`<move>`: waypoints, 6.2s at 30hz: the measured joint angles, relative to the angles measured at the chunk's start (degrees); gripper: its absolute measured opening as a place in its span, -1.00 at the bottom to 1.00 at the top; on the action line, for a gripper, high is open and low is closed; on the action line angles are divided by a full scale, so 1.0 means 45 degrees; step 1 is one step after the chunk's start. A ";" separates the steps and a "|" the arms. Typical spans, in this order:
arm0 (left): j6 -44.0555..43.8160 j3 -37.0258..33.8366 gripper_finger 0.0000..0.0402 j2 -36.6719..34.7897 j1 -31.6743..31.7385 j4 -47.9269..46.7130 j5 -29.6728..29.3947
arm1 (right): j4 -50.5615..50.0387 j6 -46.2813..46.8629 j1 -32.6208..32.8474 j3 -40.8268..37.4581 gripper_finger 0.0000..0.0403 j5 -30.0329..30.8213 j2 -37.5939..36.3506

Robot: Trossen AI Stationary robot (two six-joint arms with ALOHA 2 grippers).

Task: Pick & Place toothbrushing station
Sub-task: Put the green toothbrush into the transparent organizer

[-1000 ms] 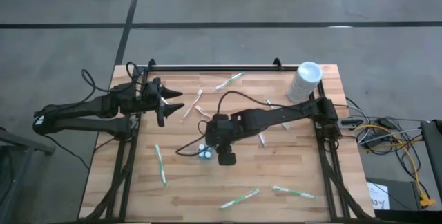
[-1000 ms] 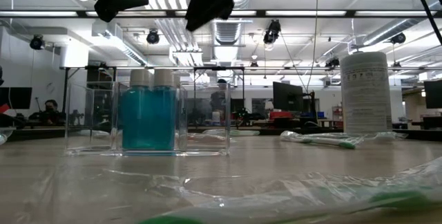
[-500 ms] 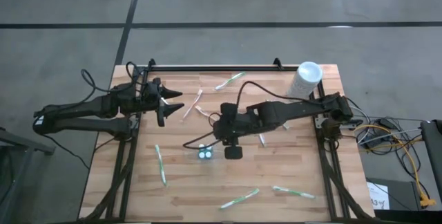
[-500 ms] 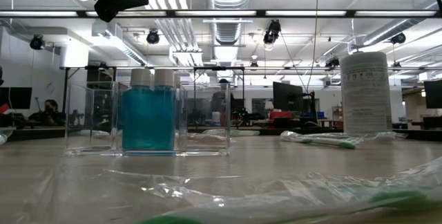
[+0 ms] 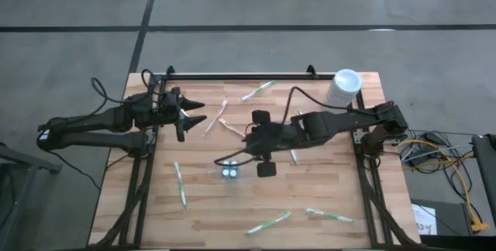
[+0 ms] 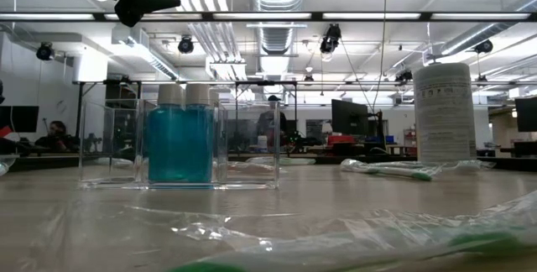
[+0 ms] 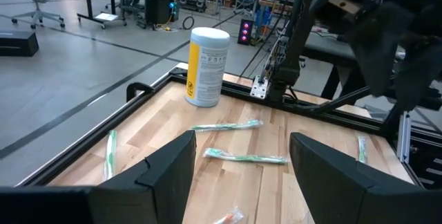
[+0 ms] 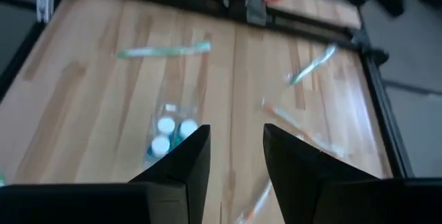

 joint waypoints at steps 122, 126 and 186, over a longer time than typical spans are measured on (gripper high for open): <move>0.0000 0.0000 0.19 0.0005 -0.0001 0.0000 0.0001 | 0.2558 1.1438 -0.5406 -0.9765 0.04 0.0193 0.0529; 0.0000 0.0000 0.19 0.0005 -0.0002 0.0000 0.0005 | 0.2615 1.1549 -0.5454 -0.9777 0.00 0.0236 0.0573; 0.0000 0.0000 0.19 0.0005 0.0000 0.0000 0.0005 | 0.7141 0.8427 -0.4424 -1.0533 -0.90 0.1902 -0.3863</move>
